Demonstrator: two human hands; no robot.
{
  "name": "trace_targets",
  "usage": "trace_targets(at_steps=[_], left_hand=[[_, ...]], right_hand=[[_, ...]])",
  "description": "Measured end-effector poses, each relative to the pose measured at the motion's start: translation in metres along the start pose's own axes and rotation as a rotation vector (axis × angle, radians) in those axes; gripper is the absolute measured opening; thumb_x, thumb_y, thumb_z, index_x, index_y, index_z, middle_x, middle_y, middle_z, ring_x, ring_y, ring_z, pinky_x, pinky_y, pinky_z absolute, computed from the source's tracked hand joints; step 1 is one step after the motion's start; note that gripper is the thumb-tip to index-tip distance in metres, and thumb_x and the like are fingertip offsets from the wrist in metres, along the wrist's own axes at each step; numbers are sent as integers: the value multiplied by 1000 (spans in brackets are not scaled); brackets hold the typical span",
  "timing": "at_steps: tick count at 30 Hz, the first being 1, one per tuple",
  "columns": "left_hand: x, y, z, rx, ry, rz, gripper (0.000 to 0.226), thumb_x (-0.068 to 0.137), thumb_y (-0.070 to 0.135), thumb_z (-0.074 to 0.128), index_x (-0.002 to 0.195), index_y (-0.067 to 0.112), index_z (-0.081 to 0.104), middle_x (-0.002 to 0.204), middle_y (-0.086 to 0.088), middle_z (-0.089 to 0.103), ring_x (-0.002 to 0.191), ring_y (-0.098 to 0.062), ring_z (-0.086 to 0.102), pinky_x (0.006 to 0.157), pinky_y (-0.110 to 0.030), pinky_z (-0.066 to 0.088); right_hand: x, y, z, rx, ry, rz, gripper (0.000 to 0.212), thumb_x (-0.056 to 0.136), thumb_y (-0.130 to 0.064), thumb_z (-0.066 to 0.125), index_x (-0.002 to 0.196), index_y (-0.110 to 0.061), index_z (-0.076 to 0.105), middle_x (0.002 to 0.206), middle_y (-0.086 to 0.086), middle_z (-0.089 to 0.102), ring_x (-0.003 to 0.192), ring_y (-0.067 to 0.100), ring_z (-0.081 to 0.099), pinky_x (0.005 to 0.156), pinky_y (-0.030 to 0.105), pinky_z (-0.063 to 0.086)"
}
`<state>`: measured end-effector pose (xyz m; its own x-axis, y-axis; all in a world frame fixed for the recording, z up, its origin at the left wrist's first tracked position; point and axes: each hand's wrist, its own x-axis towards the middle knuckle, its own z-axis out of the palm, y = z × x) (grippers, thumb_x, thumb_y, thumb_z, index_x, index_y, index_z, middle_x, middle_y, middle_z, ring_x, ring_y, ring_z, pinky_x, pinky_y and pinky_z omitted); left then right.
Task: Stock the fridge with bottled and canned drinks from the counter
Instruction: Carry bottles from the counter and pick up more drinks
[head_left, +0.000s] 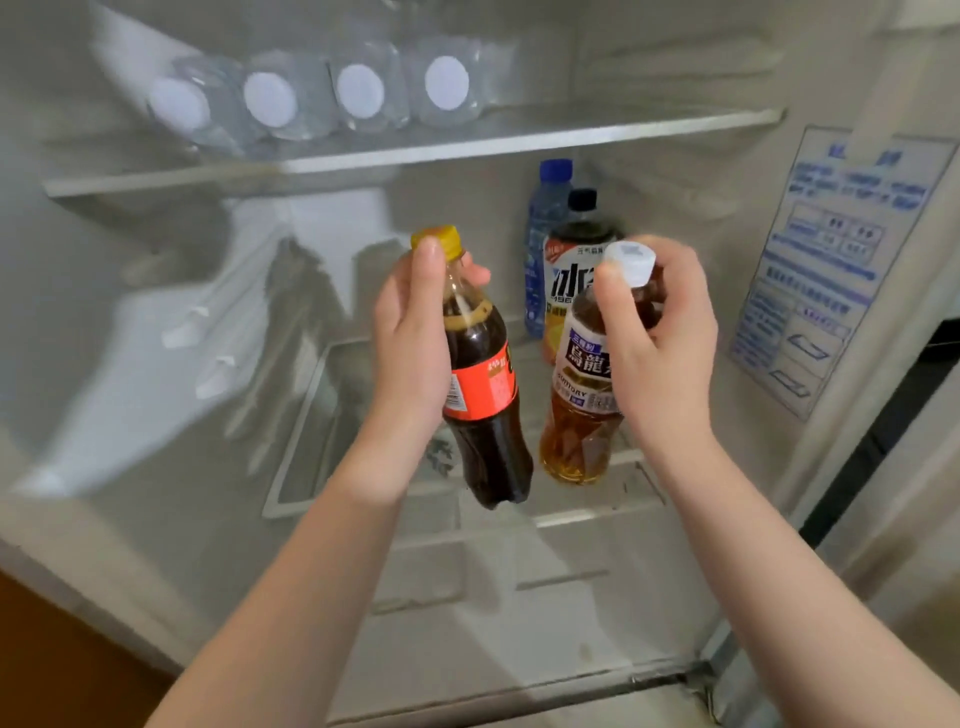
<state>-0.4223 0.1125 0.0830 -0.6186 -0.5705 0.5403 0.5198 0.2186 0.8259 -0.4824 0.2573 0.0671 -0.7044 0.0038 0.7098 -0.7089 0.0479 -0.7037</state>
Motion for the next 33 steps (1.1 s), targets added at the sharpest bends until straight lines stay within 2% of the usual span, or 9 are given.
trace_targets(at_steps=[7,13,17,20,22,24,26,30,33], left_hand=[[49,-42,29,112,3,5,26,91,46,43,87,27,61,86,7,71,90,-10,65,89,-31,48],[64,-59,31,144,-68,-23,22,97,41,43,99,29,61,96,15,71,93,2,64,78,-11,48],[62,-68,22,130,-140,-37,21,96,29,49,115,22,56,106,16,65,97,10,60,76,-5,44],[43,-86,6,83,-210,-116,42,88,19,60,126,25,44,111,18,61,100,13,58,79,-6,44],[20,-101,-8,185,-329,-180,65,74,22,70,125,41,35,110,33,58,102,19,53,79,-3,43],[-1,-116,-17,355,-402,-238,77,69,24,73,123,52,26,116,41,49,114,17,45,90,-13,44],[-10,-129,-22,435,-340,-266,72,76,9,72,120,47,30,121,29,47,124,-1,45,96,-31,49],[-1,-142,-27,543,-311,-219,60,78,5,72,113,41,40,121,13,52,120,-10,50,84,-28,55],[15,-148,-31,596,-320,-198,55,79,9,73,121,28,42,125,1,54,118,-17,52,91,-42,52]], right_hand=[[37,47,44,-53,-73,-4,28,92,-36,54,111,-17,57,105,-4,64,99,12,60,89,39,49],[51,70,62,-62,-138,21,32,92,-40,53,115,-19,56,110,-6,62,101,10,58,89,34,48],[48,80,56,-25,-236,131,42,88,-54,50,124,-32,50,117,-24,57,109,-7,52,91,15,42],[24,92,42,22,-299,235,35,75,-61,55,108,-54,45,101,-42,54,98,-21,51,79,0,39],[0,104,36,0,-362,287,47,70,-54,65,112,-54,45,108,-33,58,102,-14,55,85,11,43],[-18,115,34,-70,-406,289,69,69,-35,73,127,-49,37,120,-27,54,112,-3,53,93,23,44],[-23,124,37,-128,-398,287,80,70,-22,73,137,-38,32,128,-17,52,118,5,51,97,28,44],[-13,134,54,-157,-402,262,80,74,-16,71,141,-28,30,137,-5,49,124,12,48,100,27,39],[-1,139,74,-187,-411,231,79,76,-15,70,142,-22,29,140,-2,45,128,15,43,103,30,37]])
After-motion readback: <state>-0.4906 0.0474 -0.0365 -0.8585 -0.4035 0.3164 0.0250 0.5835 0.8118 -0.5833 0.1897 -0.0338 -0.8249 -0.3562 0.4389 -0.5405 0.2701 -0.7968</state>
